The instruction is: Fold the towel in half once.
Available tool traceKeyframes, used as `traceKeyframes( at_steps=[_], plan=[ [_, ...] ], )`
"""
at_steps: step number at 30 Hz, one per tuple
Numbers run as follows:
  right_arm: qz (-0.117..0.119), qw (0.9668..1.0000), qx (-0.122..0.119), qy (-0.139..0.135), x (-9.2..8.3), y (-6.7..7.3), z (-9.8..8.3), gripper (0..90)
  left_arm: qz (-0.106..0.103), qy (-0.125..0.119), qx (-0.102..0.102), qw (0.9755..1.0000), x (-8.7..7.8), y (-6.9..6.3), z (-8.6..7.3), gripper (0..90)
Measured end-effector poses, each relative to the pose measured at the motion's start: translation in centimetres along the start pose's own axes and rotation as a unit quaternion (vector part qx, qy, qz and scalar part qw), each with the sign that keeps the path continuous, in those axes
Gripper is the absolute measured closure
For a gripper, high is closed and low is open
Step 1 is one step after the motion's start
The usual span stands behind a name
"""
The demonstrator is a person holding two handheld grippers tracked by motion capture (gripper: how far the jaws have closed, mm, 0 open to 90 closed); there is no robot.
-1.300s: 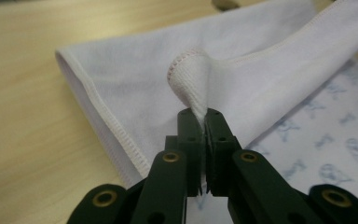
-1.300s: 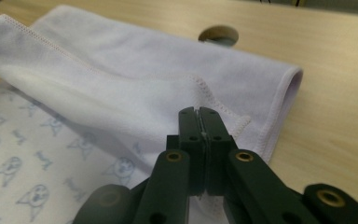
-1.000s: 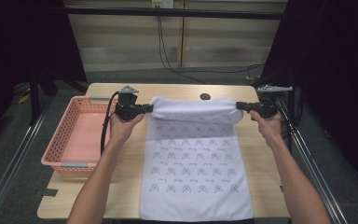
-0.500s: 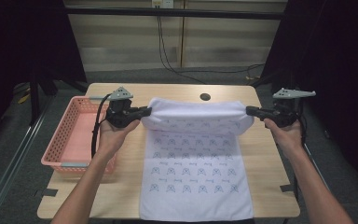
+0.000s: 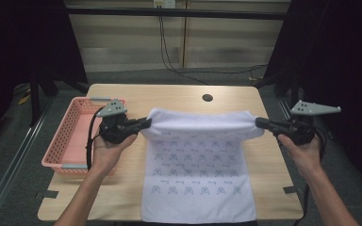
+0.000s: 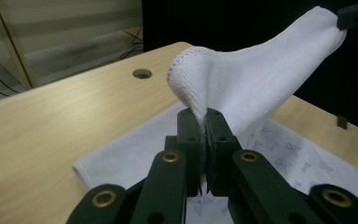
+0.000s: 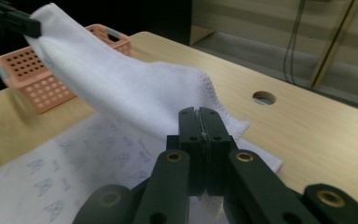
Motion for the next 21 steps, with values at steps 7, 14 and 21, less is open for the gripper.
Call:
traceKeyframes(
  at_steps=[7, 14, 21],
  plan=[
    [0.024, 0.9991, 0.013, 0.033, 1.0, 1.3, -6.3, 89.2, -0.021, 0.039, -0.017, 0.9989, 0.1, -2.0, -6.6, 86.2],
    [0.039, 0.9946, 0.04, 0.087, 1.6, 2.1, -13.4, 89.0, -0.046, 0.097, -0.023, 0.9939, 1.3, -3.7, -12.1, 84.5],
    [0.04, 0.9901, 0.038, 0.129, 0.9, 3.1, -16.1, 88.3, -0.089, 0.141, -0.023, 0.9857, 0.7, -5.7, -15.2, 85.2]
  ],
)
Point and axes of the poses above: each handheld gripper's, and its own axes: x roughly forward along the jaws, z roughly out of its top, y roughly to its left, the point moved 8 cm from there along x, roughly forward along the jaws, and after that the axes turned 6 degrees about x, right-handed, at the moved point
